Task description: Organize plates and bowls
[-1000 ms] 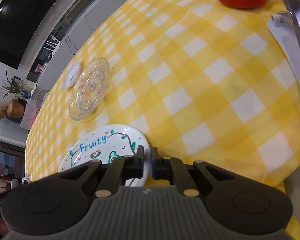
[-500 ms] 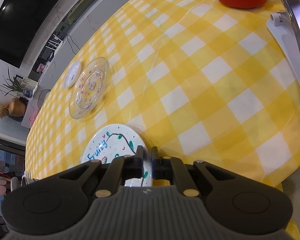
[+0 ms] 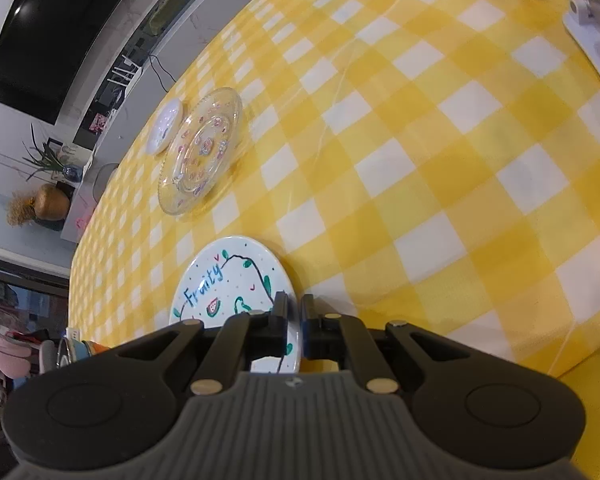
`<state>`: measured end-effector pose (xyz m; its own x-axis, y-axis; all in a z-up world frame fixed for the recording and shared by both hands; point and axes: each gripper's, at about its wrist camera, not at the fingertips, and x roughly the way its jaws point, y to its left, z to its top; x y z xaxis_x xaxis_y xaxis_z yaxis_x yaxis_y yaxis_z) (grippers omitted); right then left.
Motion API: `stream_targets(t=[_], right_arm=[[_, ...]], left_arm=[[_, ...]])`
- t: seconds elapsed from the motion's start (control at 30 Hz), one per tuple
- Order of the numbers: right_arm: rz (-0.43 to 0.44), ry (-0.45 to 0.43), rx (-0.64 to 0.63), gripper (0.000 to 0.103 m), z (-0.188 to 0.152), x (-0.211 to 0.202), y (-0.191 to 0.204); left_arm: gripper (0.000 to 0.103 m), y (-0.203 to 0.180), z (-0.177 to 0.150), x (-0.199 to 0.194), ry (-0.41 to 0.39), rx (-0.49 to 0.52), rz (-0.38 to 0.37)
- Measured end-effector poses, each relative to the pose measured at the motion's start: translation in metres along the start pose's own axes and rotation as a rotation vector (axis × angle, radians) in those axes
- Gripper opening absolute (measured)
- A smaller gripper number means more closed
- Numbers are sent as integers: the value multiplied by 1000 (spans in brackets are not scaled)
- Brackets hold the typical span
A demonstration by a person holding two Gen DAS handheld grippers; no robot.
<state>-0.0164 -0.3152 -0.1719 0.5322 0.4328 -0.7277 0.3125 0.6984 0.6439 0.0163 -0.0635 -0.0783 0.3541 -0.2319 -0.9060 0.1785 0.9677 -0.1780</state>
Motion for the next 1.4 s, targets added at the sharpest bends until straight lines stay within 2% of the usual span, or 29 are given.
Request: stream_targets(t=[0.07, 0.2, 0.3, 0.4, 0.5, 0.57, 0.63, 0.7, 0.8, 0.9, 1.03, 1.2, 1.4], right_arm=[[-3, -13, -10, 5, 0, -2, 0], [-38, -90, -85, 8, 3, -12, 10], [-45, -129, -113, 10, 6, -15, 15], [-49, -158, -135, 15, 11, -16, 20], [-61, -194, -183, 20, 14, -15, 28], [-65, -219, -215, 23, 17, -14, 34], [-60, -240, -232, 29, 21, -12, 39], [-53, -250, -237, 30, 26, -9, 42], [-46, -261, -234, 36, 34, -2, 44], [-53, -266, -227, 40, 40, 4, 44], [-66, -266, -200, 40, 50, 14, 40], [-58, -270, -157, 40, 66, 27, 38], [-37, -276, -122, 41, 79, 42, 38]], left_arm=[[7, -1, 3, -5, -23, 5, -4], [22, -2, 8, -14, -87, 8, 19], [24, -5, 9, -19, -156, 24, 52], [29, -4, 11, -19, -214, -6, 62], [38, -3, 14, -17, -267, -53, 71], [39, -2, 17, -14, -298, -78, 78], [39, 0, 21, -11, -307, -96, 77], [39, 3, 26, -6, -309, -117, 73], [47, 7, 33, -1, -320, -145, 58], [49, 11, 41, 4, -331, -173, 40], [51, 15, 51, 12, -348, -210, 3], [52, 18, 64, 21, -372, -225, -7], [53, 27, 76, 40, -356, -271, -33]])
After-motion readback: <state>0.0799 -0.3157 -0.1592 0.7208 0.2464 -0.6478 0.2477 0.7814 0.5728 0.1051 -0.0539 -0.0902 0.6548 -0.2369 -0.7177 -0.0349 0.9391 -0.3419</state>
